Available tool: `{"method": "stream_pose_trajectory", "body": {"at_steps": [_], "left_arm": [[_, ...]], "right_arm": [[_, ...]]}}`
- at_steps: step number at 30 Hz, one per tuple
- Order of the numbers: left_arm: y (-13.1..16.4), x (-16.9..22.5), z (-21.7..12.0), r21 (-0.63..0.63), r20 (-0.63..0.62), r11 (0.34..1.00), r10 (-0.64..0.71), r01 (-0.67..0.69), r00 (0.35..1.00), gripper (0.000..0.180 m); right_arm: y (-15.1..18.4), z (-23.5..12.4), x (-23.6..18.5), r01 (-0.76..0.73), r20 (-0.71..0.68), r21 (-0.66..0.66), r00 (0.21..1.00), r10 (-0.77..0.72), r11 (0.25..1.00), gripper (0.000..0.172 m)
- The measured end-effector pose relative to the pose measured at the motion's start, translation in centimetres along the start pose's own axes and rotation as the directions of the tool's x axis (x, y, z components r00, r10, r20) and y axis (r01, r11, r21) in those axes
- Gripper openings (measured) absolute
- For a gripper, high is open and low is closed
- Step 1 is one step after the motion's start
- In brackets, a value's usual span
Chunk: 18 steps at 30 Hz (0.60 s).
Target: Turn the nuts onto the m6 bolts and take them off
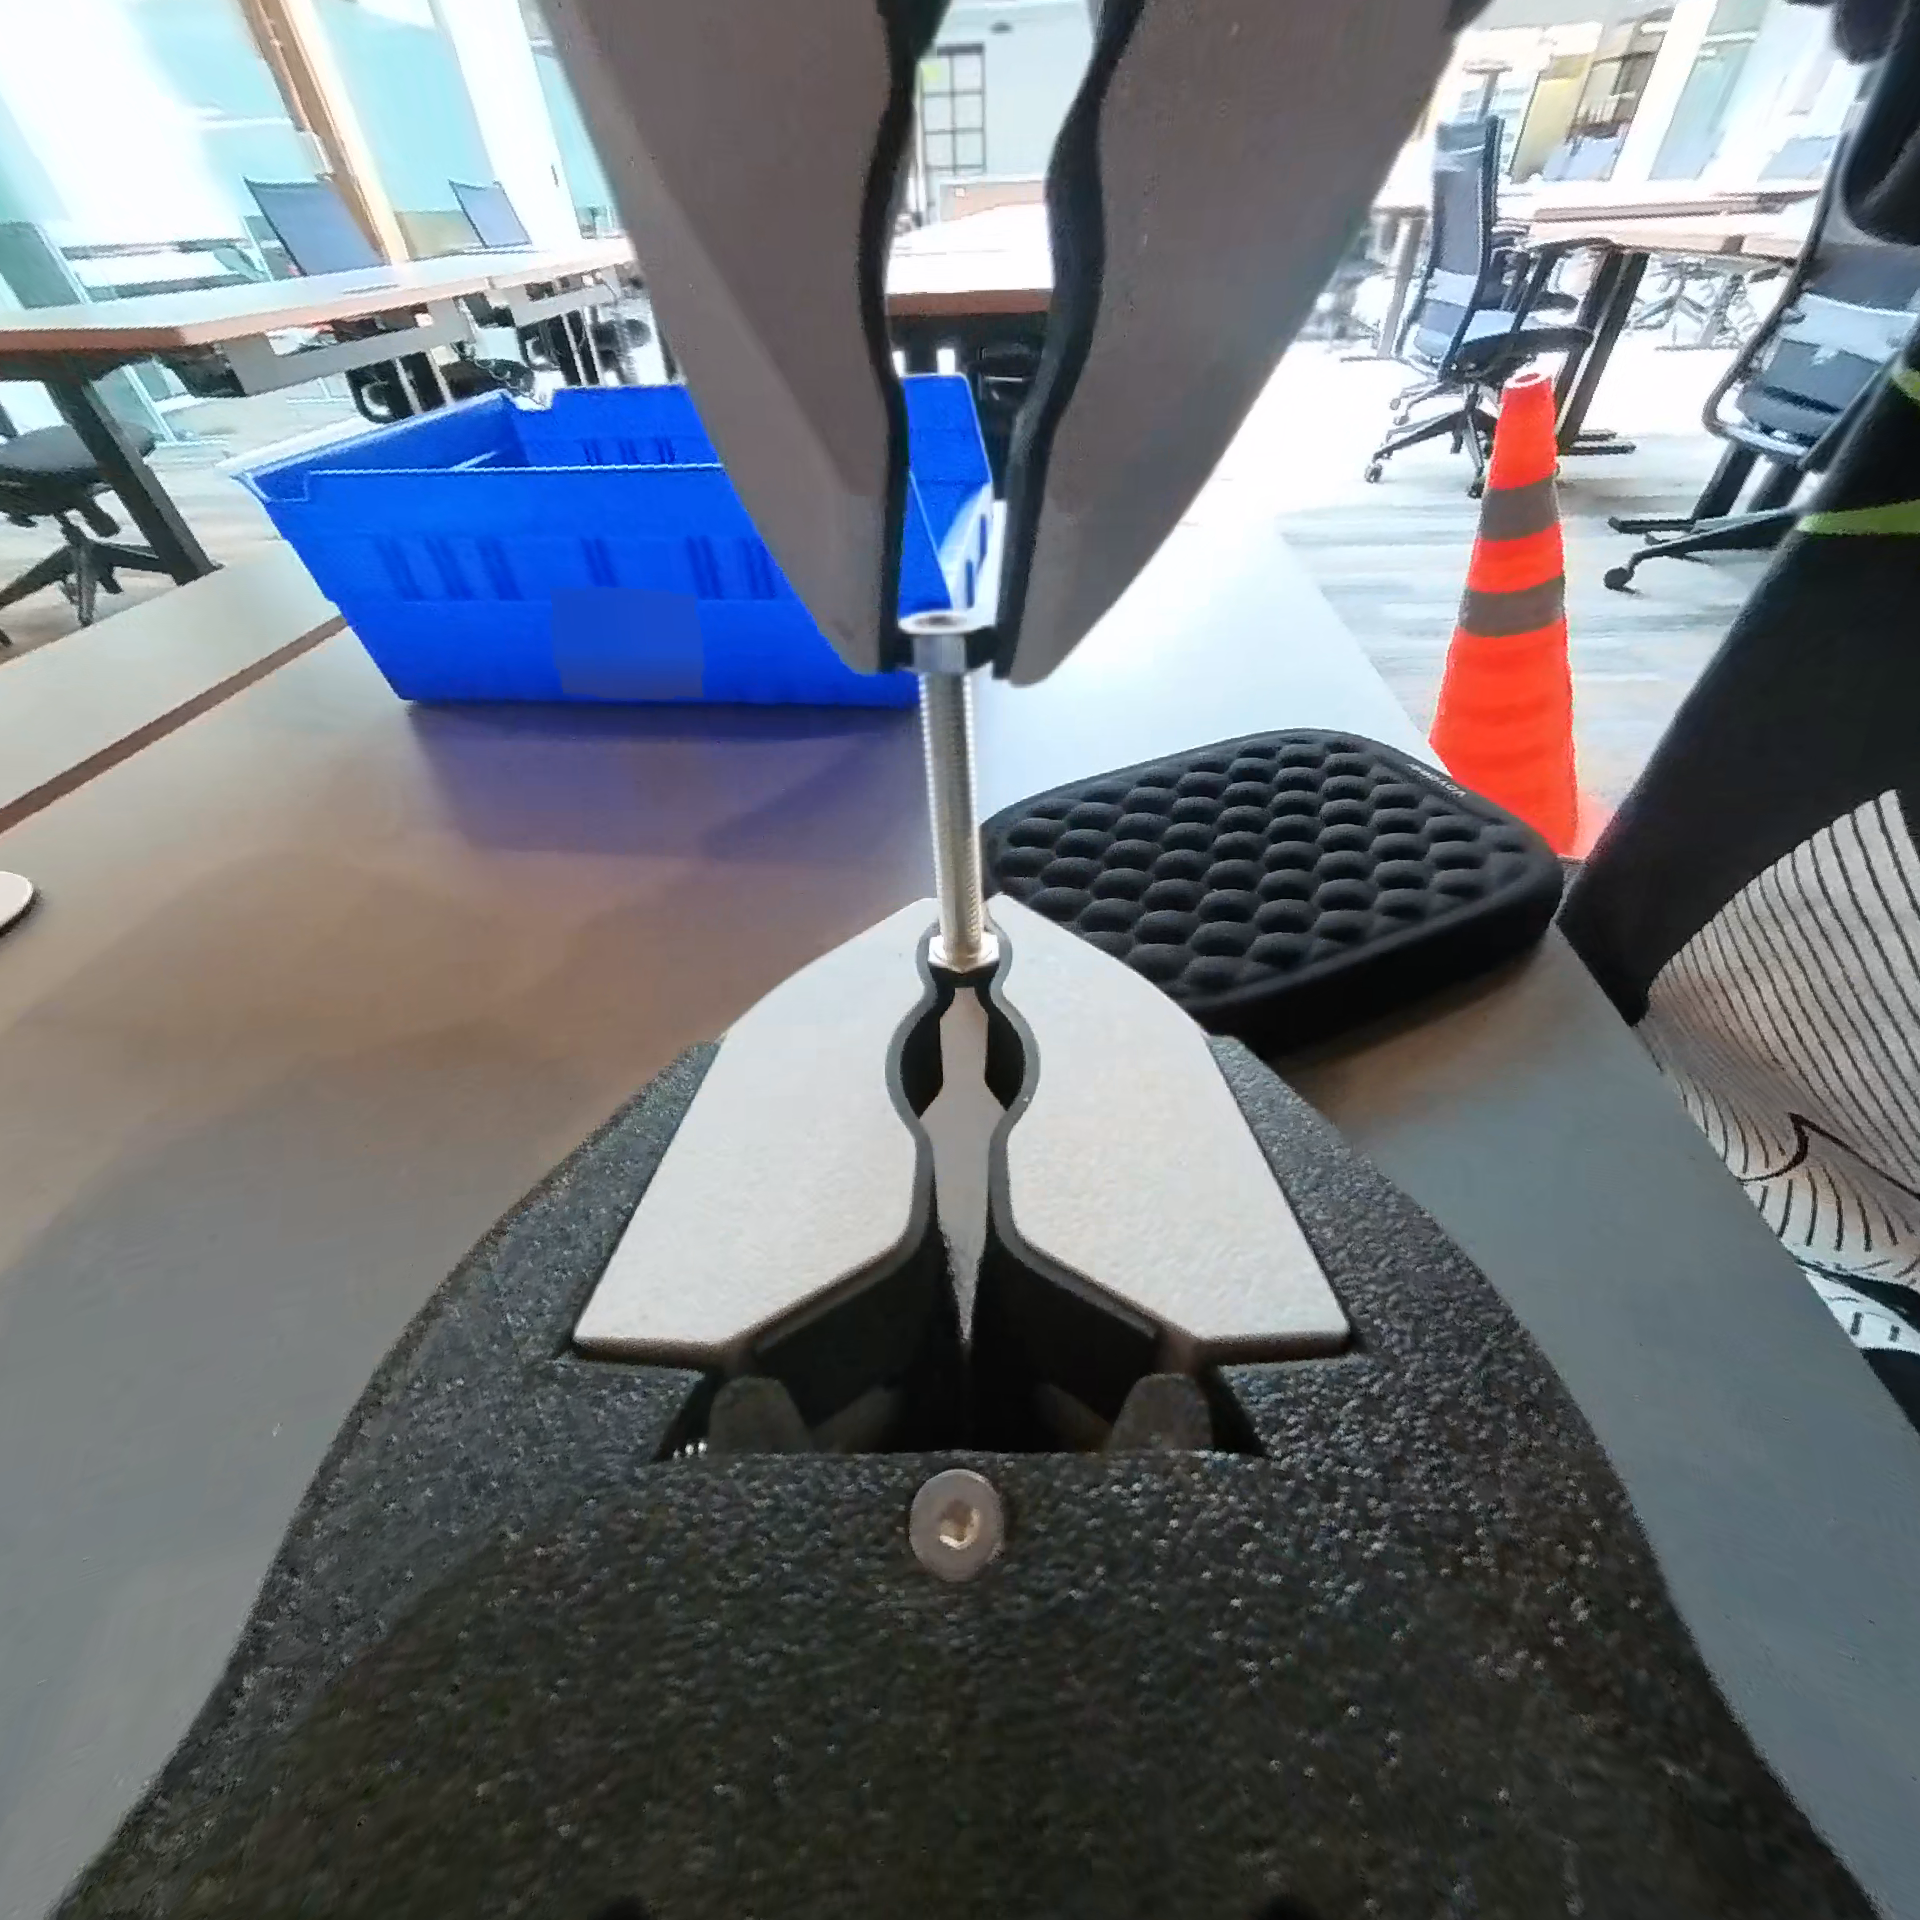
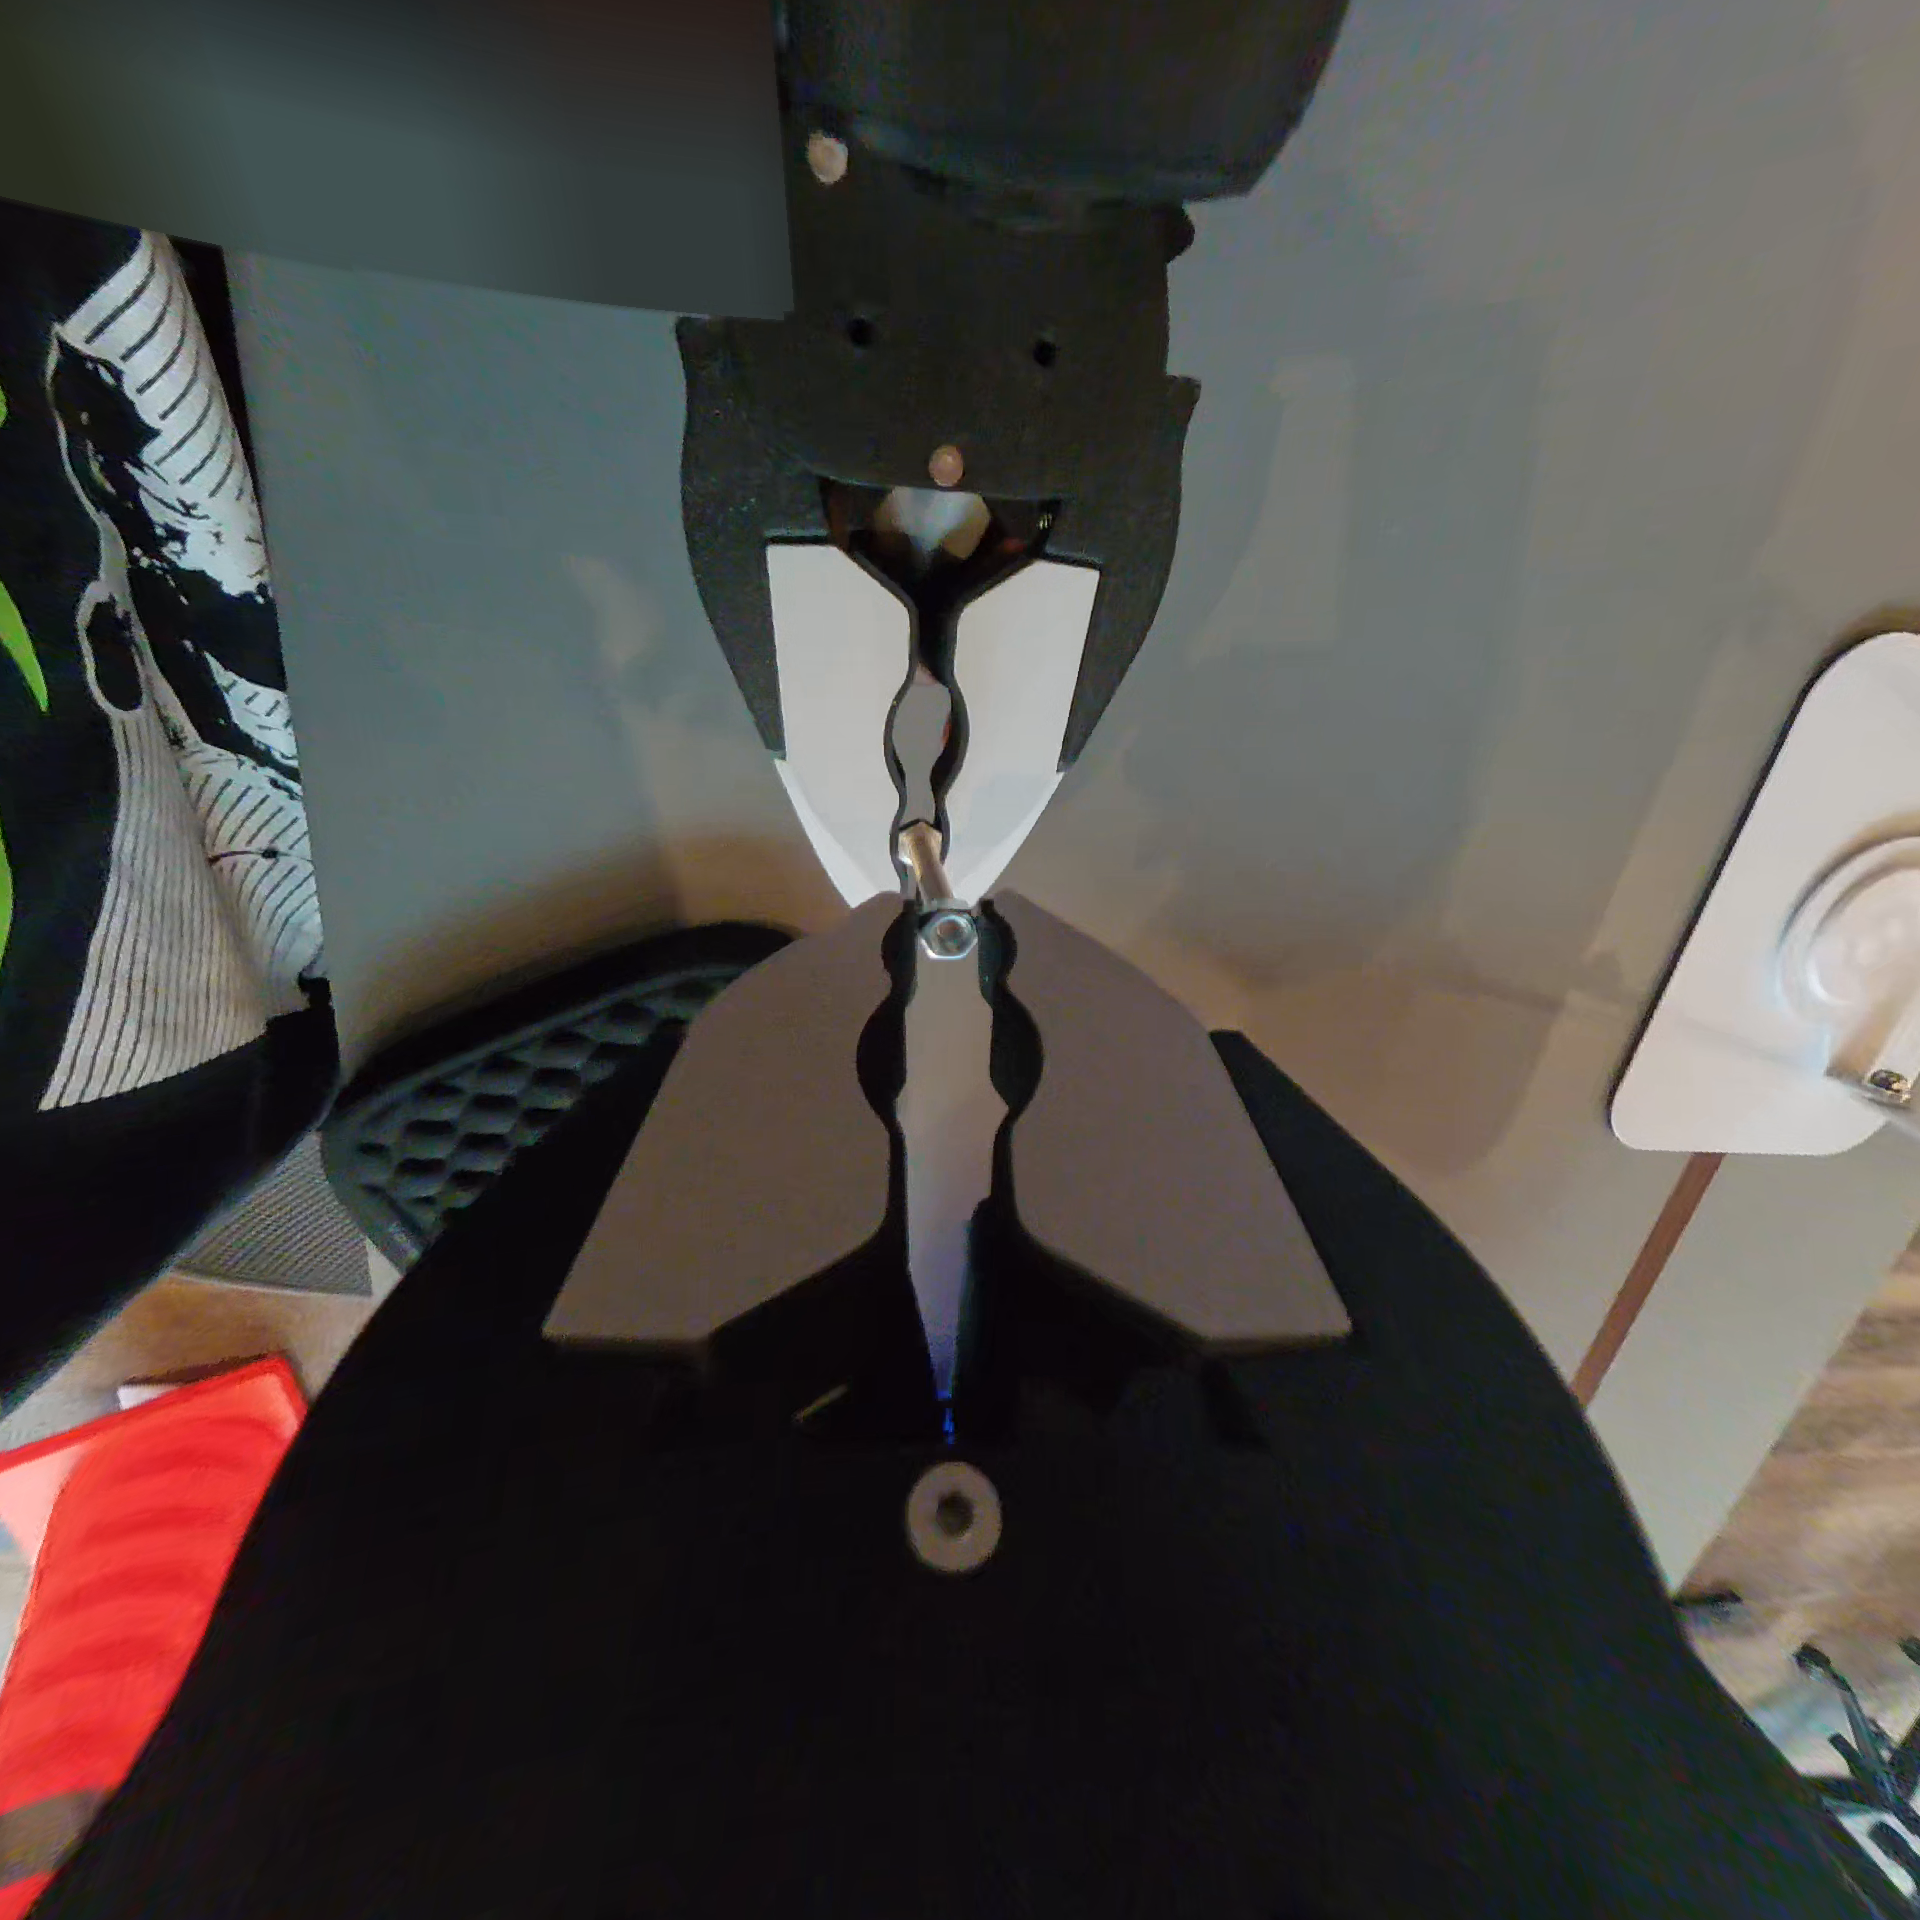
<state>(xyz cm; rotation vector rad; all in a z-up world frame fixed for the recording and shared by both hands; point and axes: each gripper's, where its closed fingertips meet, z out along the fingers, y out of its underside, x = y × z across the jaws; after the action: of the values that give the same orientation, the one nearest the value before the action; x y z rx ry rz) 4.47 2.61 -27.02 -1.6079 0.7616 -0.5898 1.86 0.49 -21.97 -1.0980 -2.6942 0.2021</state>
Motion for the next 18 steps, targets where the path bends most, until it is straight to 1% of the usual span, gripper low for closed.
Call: {"method": "stream_pose_trajectory", "body": {"at_steps": [1, 3, 4, 7, 9, 11, 13, 17, 18], "left_arm": [[0.0, 0.0, 0.0, 0.003, -0.004, 1.000, -0.004, 0.004, 1.000, 0.002], [-0.3, -0.1, -0.1, 0.016, -0.005, 1.000, -0.007, 0.007, 1.000, 0.003], [-0.3, -0.3, -0.2, 0.019, 0.004, 1.000, -0.004, 0.004, 1.000, 0.003], [-0.5, -1.0, -0.5, 0.034, 0.054, 0.999, -0.002, 0.000, 0.999, 0.003], [-0.6, -1.4, -0.7, 0.038, 0.092, 0.999, 0.010, -0.013, 0.996, 0.002], [-0.5, -1.6, -0.7, 0.029, 0.107, 0.999, 0.019, -0.022, 0.994, 0.002], [-0.2, -1.6, -0.6, 0.018, 0.106, 1.000, 0.017, -0.019, 0.994, 0.002], [-0.2, -1.7, -0.6, 0.010, 0.108, 1.000, 0.025, -0.026, 0.994, 0.002], [-0.1, -1.6, -0.6, 0.007, 0.105, 1.000, 0.027, -0.028, 0.994, 0.002]], "right_arm": [[-0.2, 0.0, 0.0, -0.002, 0.003, 0.014, 1.000, 0.002, 1.000, 0.011], [-0.4, -0.2, -0.1, -0.017, 0.019, 0.029, 1.000, 0.017, 0.999, 0.027], [-0.5, -0.2, 0.0, -0.030, 0.025, 0.036, 0.999, 0.029, 0.999, 0.030], [-0.2, -0.2, 0.3, -0.111, 0.028, 0.035, 0.994, 0.110, 0.993, 0.037], [0.1, -0.2, 0.9, -0.170, -0.005, 0.036, 0.985, 0.170, 0.985, 0.034], [0.0, -0.3, 1.3, -0.203, -0.023, 0.063, 0.979, 0.204, 0.977, 0.026], [-0.2, -0.5, 1.2, -0.205, -0.012, 0.078, 0.978, 0.207, 0.976, 0.023], [-0.2, 0.2, 0.8, -0.181, 0.005, 0.051, 0.984, 0.181, 0.982, 0.022], [-0.3, 0.4, 0.8, -0.170, 0.000, 0.053, 0.985, 0.170, 0.984, 0.016]]}}
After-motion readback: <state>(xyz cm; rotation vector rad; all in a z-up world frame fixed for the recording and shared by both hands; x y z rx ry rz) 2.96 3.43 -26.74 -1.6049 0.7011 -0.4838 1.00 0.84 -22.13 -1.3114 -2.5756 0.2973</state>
